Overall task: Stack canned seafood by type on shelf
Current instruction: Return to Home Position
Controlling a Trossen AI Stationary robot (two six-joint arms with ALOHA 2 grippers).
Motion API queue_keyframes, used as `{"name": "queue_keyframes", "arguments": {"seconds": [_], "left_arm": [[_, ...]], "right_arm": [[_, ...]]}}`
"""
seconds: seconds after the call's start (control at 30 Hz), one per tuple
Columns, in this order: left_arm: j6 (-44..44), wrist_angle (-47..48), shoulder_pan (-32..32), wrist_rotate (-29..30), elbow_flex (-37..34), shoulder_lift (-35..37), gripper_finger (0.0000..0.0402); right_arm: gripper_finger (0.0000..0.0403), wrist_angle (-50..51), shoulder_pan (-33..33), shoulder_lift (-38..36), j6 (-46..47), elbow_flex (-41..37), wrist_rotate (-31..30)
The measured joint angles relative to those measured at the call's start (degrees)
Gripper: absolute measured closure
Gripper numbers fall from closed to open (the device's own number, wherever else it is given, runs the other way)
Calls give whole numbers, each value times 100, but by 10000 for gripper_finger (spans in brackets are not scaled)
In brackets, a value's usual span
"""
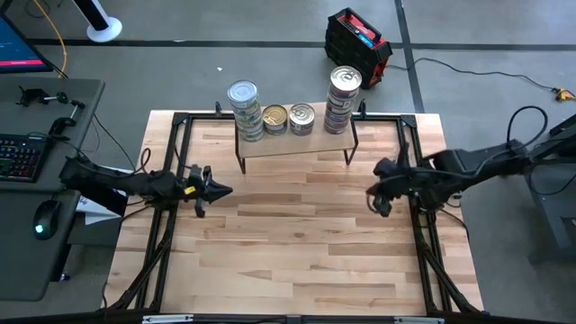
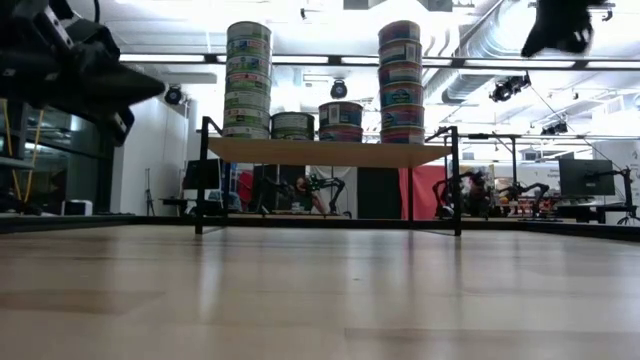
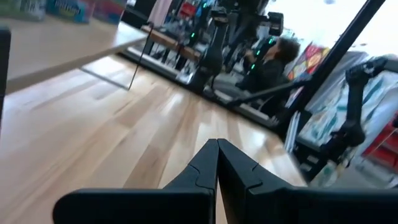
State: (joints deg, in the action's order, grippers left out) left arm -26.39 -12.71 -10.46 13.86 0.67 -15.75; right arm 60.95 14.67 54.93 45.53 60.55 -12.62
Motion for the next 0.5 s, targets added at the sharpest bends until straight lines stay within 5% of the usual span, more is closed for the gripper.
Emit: {"name": "queue_keyframes", "arguments": {"seconds": [0.27,0.5], "left_arm": [[101,451,0,15,0,-36,402],[103,460,0,16,0,-35,401]], "right_arm": [[403,-3683,-142,-2033,-1374,-3107,-350],[403,-4911,-639,-3937,-2569,-4523,186]]}}
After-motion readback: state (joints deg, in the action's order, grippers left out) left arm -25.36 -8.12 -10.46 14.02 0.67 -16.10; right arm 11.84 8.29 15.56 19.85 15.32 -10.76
